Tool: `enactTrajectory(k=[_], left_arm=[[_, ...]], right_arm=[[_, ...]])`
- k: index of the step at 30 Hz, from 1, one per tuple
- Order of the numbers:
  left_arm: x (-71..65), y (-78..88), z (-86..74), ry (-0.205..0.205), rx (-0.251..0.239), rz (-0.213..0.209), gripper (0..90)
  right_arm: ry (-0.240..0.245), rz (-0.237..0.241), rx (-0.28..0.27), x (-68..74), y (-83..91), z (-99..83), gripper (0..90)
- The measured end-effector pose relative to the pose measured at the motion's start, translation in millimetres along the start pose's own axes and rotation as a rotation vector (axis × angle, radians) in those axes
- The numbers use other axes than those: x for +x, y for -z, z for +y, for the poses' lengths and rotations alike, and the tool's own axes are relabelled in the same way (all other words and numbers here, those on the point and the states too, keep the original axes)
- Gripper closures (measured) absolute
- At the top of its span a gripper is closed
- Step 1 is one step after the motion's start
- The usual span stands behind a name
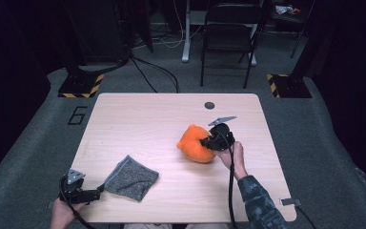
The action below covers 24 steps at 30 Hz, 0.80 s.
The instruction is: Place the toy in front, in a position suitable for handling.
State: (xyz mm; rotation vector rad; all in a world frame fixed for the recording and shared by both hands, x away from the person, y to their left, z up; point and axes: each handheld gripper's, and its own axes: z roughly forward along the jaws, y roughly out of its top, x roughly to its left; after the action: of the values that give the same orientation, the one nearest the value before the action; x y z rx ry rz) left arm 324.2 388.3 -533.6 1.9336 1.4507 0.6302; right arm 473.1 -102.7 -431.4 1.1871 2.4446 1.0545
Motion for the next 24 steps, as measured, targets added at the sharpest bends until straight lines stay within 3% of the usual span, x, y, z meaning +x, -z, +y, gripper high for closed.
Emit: enactTrajectory(k=[4,5,15,24], left_arm=[[0.0,0.0,0.0,0.0,0.0,0.0,0.0],[0.0,0.0,0.0,0.0,0.0,0.0,0.0],[0.0,-0.2,0.1,0.001,0.001,-0.003,0.0],[0.1,-0.2,0.2,-0.001,0.0,-0.002,0.0]], right_arm=[[0.039,0.031,-0.024,1.4,4.6,4.9,71.0],[0.069,0.035,-0.044,2.2,5.3,6.7,71.0],[0.223,0.133,-0.038,9.6,-8.3,17.4,70.8],[0.274,0.19,-0.038,2.9,-24.9,22.7,70.2]])
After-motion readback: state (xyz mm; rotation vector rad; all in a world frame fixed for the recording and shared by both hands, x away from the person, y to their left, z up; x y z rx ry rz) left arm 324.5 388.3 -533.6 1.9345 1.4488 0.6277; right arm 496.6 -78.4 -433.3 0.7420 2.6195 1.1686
